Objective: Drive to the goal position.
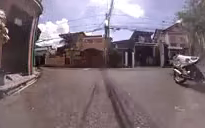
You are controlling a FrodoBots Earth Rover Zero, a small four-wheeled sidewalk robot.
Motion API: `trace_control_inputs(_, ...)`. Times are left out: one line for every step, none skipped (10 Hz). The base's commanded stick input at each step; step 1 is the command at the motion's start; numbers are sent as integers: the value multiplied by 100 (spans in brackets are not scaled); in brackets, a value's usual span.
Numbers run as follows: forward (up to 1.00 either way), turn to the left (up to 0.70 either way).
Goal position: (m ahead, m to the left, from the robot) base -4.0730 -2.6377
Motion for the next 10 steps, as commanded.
trace_control_inputs(70,0)
trace_control_inputs(70,0)
trace_control_inputs(70,0)
trace_control_inputs(70,0)
trace_control_inputs(70,0)
trace_control_inputs(70,0)
trace_control_inputs(70,0)
trace_control_inputs(70,0)
trace_control_inputs(70,0)
trace_control_inputs(70,0)
